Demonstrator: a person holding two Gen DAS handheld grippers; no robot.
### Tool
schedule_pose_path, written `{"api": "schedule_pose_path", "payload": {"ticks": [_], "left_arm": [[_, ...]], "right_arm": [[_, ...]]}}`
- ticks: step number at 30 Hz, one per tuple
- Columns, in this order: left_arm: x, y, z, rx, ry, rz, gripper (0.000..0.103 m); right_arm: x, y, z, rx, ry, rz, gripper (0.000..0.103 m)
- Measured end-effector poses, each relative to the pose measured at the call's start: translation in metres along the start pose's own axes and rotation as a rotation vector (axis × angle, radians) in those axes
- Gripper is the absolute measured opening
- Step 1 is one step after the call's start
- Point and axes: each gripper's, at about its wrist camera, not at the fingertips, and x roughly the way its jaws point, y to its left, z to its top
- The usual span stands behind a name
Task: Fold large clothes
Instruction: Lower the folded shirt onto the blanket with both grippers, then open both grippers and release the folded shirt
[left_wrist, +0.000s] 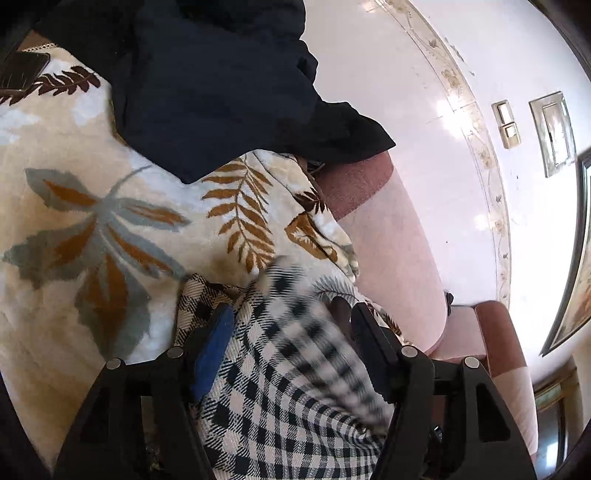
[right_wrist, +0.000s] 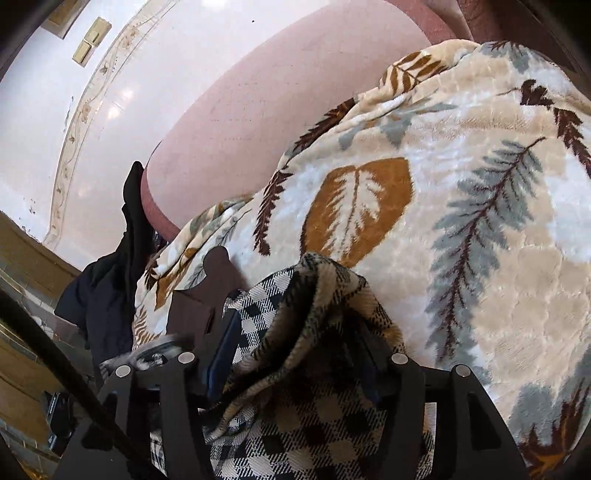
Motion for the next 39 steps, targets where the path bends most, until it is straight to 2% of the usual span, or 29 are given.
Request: {"api": "schedule_pose_path", "payload": {"ticks": [7,11,17,21,22,24,25,26,28,31,34,39], "left_arm": [[0.0,-0.014,-0.006,0.105,0.009,0.066,0.064],[0.0,-0.022,-0.013,0.182,0.013,0.131,0.072],[-0.004,-0.03,-0.023,0.296,0.027,0.241,0.072],[-0.014,-0.032,-0.032,0.375,0.054,0.298,0.072],[-0.016,-0.032,-0.035,0.391,0.059,0.298,0.072],[-0.021,-0.034,-0.042,0.424,0.072,0.287,0.072],[-0.022,-0.036,-0.047,0.444,0.085,0.28,0.072],[-0.022,-0.037,-0.05,0.458,0.093,0.274,0.072],[-0.019,-0.044,-0.058,0.504,0.103,0.262,0.072],[-0.007,-0.05,-0.069,0.569,0.131,0.28,0.072],[0.008,-0.046,-0.074,0.575,0.162,0.316,0.072],[0.023,-0.039,-0.075,0.583,0.176,0.367,0.072]], "right_arm": [[-0.015,0.006,0.005,-0.045,-0.057,-0.038,0.07],[-0.024,0.0,0.01,-0.034,-0.082,-0.06,0.07],[-0.039,0.005,0.013,-0.106,-0.127,-0.149,0.071],[-0.045,0.012,0.009,-0.147,-0.136,-0.164,0.07],[-0.045,0.015,0.007,-0.15,-0.135,-0.151,0.07],[-0.039,0.022,-0.001,-0.163,-0.106,-0.104,0.063],[-0.033,0.028,-0.006,-0.183,-0.081,-0.089,0.056],[-0.028,0.034,-0.011,-0.207,-0.065,-0.082,0.05],[-0.016,0.046,-0.023,-0.262,-0.054,-0.099,0.047],[-0.001,0.056,-0.037,-0.32,-0.044,-0.134,0.047],[0.018,0.058,-0.045,-0.39,-0.019,-0.213,0.047],[0.035,0.034,-0.038,-0.337,0.026,-0.262,0.048]]}}
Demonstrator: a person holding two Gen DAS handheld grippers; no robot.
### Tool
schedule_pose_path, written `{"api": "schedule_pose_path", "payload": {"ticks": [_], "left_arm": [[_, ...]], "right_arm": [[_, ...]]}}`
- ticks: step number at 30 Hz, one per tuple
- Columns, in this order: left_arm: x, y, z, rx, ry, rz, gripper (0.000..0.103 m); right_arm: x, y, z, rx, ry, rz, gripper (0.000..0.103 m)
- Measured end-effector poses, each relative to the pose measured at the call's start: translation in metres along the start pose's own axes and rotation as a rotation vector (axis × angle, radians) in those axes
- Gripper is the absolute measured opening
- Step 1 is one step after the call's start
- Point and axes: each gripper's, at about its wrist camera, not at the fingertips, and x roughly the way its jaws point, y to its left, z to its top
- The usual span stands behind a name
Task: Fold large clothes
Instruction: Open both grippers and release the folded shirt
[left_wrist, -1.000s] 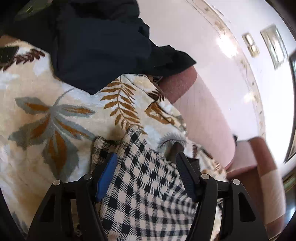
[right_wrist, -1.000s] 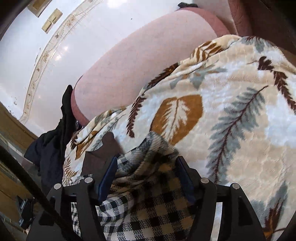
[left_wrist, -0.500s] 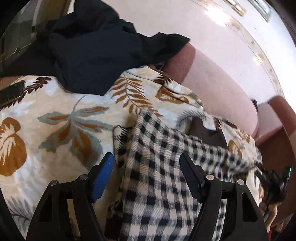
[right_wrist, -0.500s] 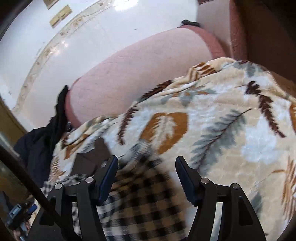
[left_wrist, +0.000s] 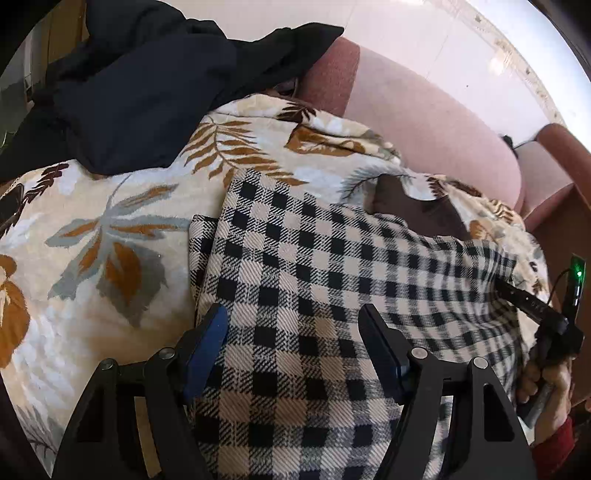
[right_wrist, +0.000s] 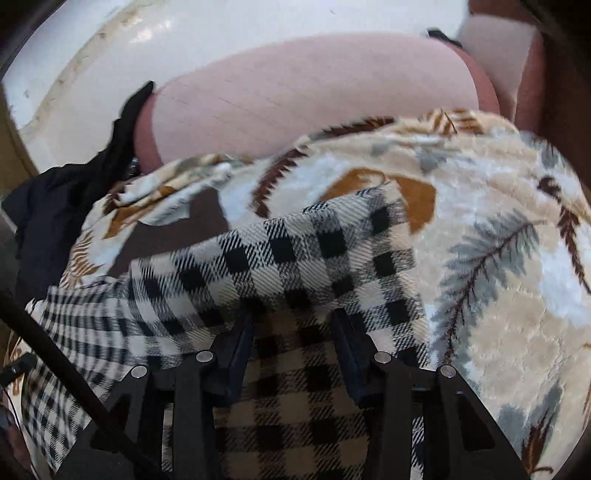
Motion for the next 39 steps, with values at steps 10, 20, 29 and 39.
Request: {"api": "schedule_pose_path", "payload": {"ticks": [10,20,29,39], "left_arm": [[0.014,0.0,0.002,0.043,0.017,0.086,0.072],[-0.029,0.02,-0.013,0.053,-0.043,0.161,0.072],[-0.041,0.022,-0.043,0.13,-0.027,0.244,0.072],[-0.047,0.02,-0.059,0.118,-0.014,0.269,0.072]], "right_arm": [[0.006,-0.015,0.005,0.044,0.019,-0.065,0.066],[-0.032,-0.02,-0.003,0.067,-0.009,-0.055,0.066],[-0.071,0.029,-0.046,-0.079,-0.009,0.066,0.066],[-0.065,0.022,-0.088,-0.128,0.07,-0.049,0.066]]}}
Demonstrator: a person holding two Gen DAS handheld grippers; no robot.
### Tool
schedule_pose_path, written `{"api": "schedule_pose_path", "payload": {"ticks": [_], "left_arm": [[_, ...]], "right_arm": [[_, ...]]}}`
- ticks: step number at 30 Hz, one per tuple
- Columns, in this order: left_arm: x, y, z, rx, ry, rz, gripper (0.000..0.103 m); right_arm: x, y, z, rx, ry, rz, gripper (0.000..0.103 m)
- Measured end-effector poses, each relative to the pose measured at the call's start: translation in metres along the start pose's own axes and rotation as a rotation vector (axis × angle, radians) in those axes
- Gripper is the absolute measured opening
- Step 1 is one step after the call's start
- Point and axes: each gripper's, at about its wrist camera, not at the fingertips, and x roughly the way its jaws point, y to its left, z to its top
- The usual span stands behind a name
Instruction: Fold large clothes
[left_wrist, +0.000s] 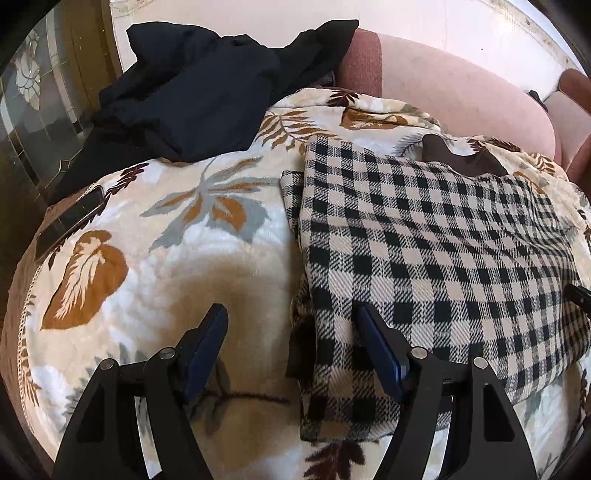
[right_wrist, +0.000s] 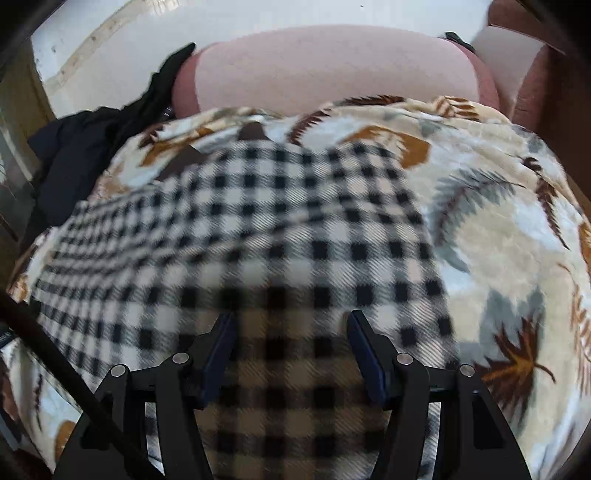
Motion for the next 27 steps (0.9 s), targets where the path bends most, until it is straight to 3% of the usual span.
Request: {"api": "schedule_pose_path", "payload": {"ticks": [11,14,27], "left_arm": [[-0.015,-0.002,-0.013,-0.034,0.006,-0.018,0.072],[-0.026,-0.006,-0.018,-0.031,-0.009,-0.023,0.072],[-0.062,-0.028,-0.035,0.003,-0.066,-0.025,0.072]], "right_arm": [[-0.018,-0.081,-0.016,0.203,0.098,-0.071,0.066],[-0.027,-0.097,-0.023,0.253,0.111,-0.048,0.066],[-0.047,-0.086,-0.036,0.277,0.042,0.069,0.066]]}}
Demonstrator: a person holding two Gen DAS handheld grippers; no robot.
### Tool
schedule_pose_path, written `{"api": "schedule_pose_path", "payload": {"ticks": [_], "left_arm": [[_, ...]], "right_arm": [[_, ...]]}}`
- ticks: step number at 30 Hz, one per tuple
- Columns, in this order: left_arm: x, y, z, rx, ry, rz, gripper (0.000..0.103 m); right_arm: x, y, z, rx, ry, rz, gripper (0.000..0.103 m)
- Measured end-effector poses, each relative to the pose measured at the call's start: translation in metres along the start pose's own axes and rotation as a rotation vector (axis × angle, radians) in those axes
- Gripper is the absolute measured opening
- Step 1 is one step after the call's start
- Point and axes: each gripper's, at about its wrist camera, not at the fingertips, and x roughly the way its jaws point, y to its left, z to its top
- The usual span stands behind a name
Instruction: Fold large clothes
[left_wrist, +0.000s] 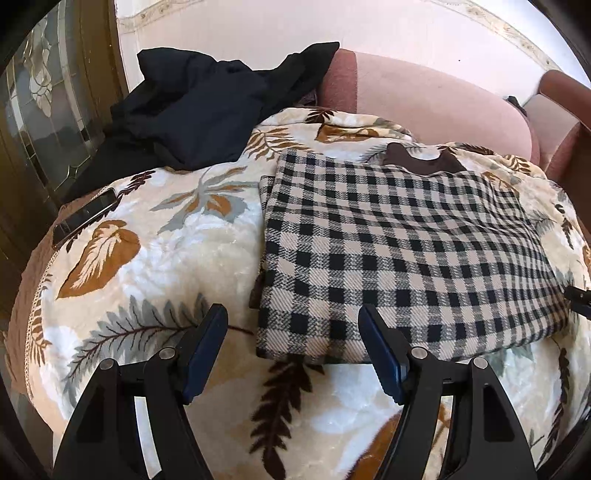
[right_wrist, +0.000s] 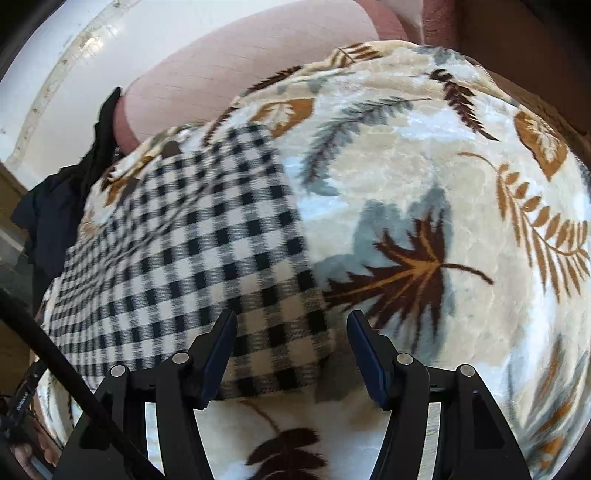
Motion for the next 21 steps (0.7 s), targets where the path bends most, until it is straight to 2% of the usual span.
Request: {"api": "schedule_pose_path", "payload": {"ticks": [5,21], "left_arm": [[0.001,0.0,0.0,-0.004,0.003,-0.001,0.072],[0.014,0.006,-0.001,-0.01,0.016,0.018,0.072]], "right_arm": [[-0.002,0.009,-0.001,-0.032,-0.029,0.009,0.066],[0.015,0.025,-0.002,-0.098,-0.02,-0.01,0.067]]}}
